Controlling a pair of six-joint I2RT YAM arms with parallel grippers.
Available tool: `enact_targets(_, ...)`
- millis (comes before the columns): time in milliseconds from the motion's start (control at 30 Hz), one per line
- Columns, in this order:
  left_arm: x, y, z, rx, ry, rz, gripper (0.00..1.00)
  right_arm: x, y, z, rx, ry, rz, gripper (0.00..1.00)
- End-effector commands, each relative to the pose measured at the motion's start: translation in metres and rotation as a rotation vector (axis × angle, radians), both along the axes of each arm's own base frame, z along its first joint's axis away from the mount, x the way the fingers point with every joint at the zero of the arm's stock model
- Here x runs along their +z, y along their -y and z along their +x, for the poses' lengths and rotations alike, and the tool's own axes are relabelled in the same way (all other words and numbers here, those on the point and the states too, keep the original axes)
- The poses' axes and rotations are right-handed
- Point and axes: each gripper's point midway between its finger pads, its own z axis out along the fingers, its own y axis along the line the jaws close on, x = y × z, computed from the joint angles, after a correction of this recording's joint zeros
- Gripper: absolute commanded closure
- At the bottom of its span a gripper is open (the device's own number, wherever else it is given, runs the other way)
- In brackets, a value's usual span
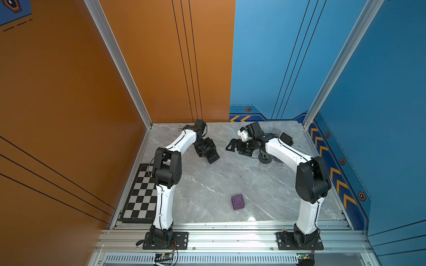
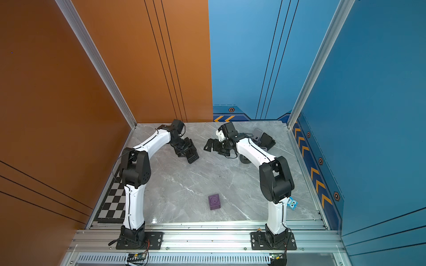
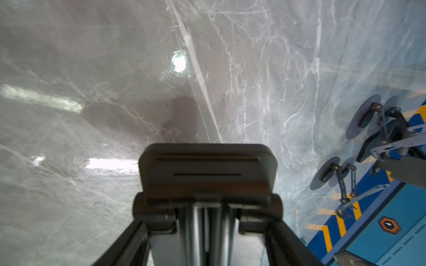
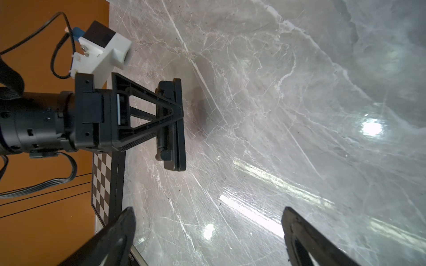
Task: Open the phone stand
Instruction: Pick up the phone stand at the center of the board, then open the phone stand.
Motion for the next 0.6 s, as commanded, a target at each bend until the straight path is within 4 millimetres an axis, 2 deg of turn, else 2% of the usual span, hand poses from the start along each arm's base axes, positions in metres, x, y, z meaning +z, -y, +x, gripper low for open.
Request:
enact_targets(0,0.031,0.018,0.004,0.006,0.025,-0.157,0.52,-0.013,-0.006,0.003,-0.014,0.022,-0.016,0.00)
enact_targets(167,0.039,0.021,0.009,0.039,0.005,-0.237,0.52,-0.021,-0.005,0.006,-0.049,0.053,-0.020,0.00)
enact_targets(333,0.043,0.025,0.013,0.059,-0.013,-0.300,0.52,-0.020,-0.009,0.007,-0.060,0.102,-0.014,0.01)
enact_targets(467,0.044,0.028,0.016,0.072,-0.027,-0.339,0.52,-0.017,-0.014,0.006,-0.059,0.119,0.003,0.06)
enact_targets(567,0.043,0.029,0.018,0.081,-0.033,-0.353,0.51,-0.011,-0.018,0.004,-0.053,0.140,0.020,0.15)
